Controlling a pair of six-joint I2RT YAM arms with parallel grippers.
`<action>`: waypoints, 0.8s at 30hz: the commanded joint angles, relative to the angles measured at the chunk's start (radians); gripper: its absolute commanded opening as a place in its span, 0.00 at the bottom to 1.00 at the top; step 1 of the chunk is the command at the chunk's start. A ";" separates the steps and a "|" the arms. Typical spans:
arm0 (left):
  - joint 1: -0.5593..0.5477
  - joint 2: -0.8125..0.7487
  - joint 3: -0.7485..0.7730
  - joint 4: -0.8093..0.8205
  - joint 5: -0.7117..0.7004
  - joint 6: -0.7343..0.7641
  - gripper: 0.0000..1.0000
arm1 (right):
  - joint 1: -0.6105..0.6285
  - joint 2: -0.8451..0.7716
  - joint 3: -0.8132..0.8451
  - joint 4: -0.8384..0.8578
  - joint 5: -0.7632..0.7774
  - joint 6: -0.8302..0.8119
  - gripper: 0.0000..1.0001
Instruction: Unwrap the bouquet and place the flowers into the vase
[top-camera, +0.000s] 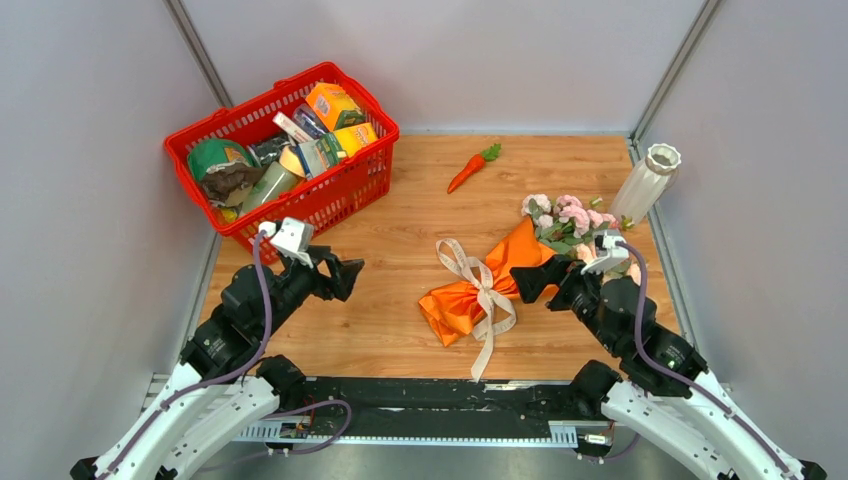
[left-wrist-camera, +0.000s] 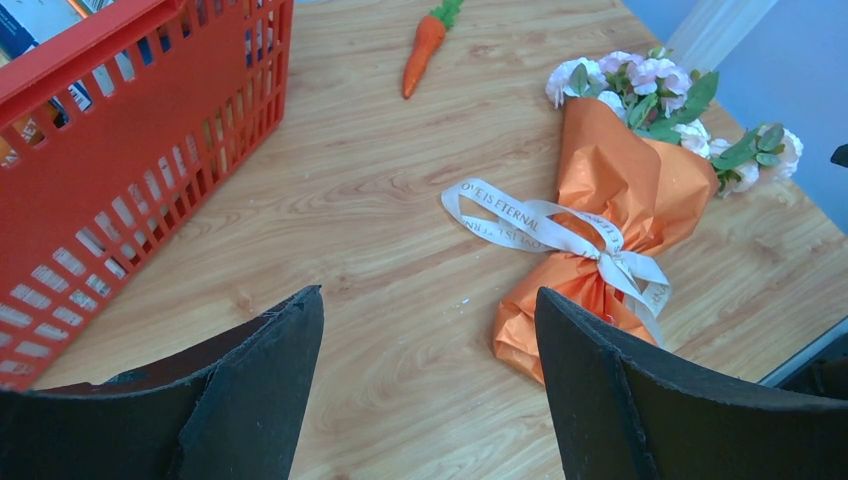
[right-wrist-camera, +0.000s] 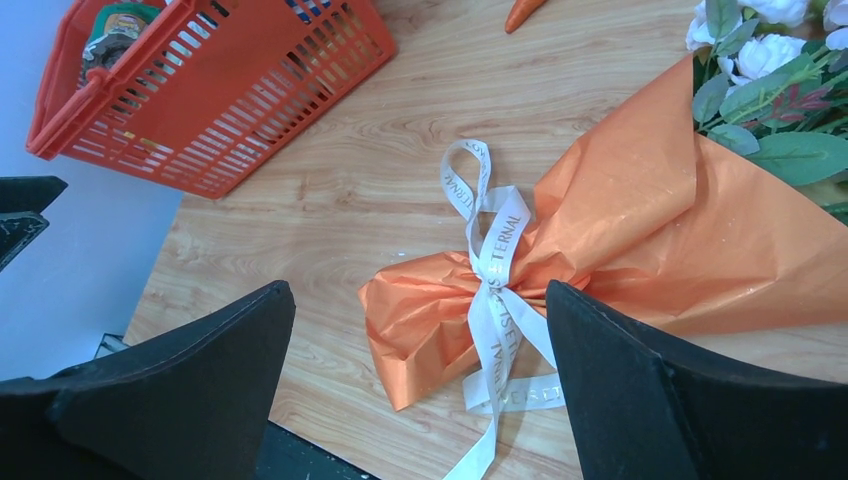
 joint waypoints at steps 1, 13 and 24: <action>-0.004 0.008 0.021 0.027 0.008 0.019 0.85 | 0.004 -0.007 -0.022 0.008 0.035 0.072 1.00; -0.004 0.169 0.076 0.014 0.069 -0.068 0.83 | 0.004 0.032 -0.145 -0.032 0.107 0.308 0.84; -0.004 0.556 0.092 0.079 0.284 -0.341 0.67 | 0.004 0.166 -0.321 0.204 -0.200 0.179 0.49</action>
